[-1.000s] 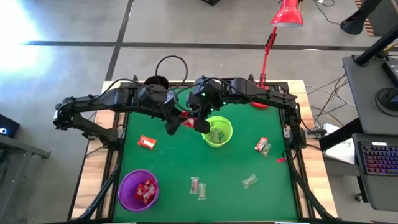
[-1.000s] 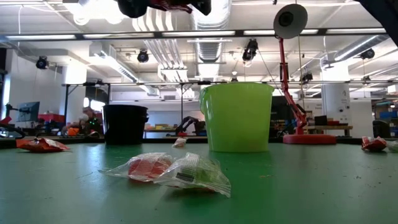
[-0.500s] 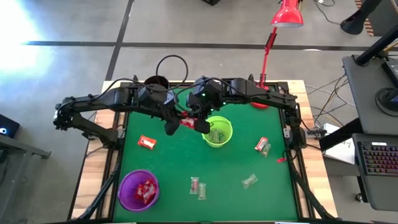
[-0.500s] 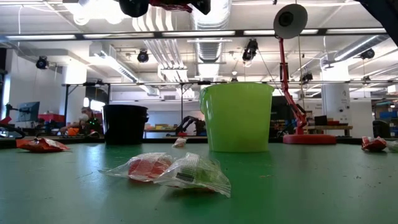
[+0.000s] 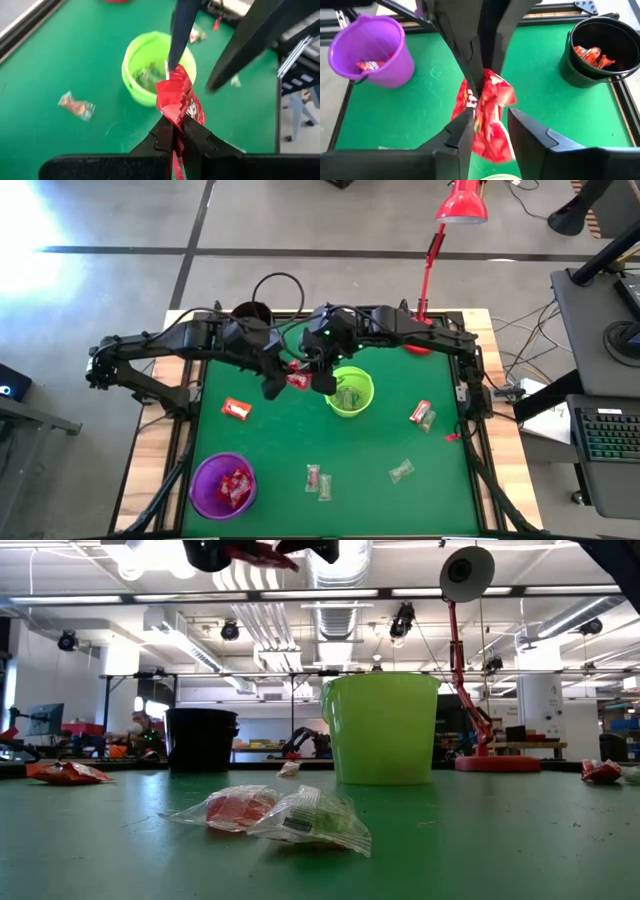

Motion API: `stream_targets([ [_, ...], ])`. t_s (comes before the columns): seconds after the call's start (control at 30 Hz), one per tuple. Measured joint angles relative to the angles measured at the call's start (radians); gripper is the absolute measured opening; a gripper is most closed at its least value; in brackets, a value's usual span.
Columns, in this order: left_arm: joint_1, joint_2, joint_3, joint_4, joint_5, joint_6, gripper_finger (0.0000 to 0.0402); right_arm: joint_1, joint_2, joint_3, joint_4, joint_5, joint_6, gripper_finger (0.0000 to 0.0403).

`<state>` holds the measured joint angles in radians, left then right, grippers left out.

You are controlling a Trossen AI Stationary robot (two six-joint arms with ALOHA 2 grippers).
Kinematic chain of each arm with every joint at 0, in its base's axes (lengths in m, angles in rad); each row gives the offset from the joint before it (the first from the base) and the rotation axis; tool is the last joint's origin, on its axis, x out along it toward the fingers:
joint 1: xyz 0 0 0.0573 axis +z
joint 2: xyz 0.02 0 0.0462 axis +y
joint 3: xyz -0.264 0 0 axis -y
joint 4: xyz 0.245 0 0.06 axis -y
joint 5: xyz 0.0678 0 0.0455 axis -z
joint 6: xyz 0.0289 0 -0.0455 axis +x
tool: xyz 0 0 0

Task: Sort candy
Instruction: Put the red candy into the violet bucket

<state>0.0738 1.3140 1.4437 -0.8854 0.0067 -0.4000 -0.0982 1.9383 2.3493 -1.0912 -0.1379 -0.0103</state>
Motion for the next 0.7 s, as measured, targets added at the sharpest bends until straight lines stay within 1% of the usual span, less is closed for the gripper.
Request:
stream_targets([
  [0.13, -0.004, -0.006, 0.0, -0.078, 0.033, -0.002, 0.0, 0.0, -0.033, 0.0, -0.01, 0.0, 0.017, 0.0129],
  [0.4, -0.055, -0.013, 0.001, -0.291, 0.212, -0.03, 0.0, -0.001, -0.077, 0.0, -0.055, 0.009, -0.005, 0.0128],
  [0.53, -0.13, -0.013, 0.001, -0.384, 0.284, -0.076, 0.0, -0.005, -0.086, 0.0, -0.089, 0.01, -0.043, 0.0123],
  [0.7, -0.249, -0.013, 0.001, -0.397, 0.32, -0.157, 0.0, -0.011, -0.084, 0.0, -0.113, 0.01, -0.052, 0.0117],
])
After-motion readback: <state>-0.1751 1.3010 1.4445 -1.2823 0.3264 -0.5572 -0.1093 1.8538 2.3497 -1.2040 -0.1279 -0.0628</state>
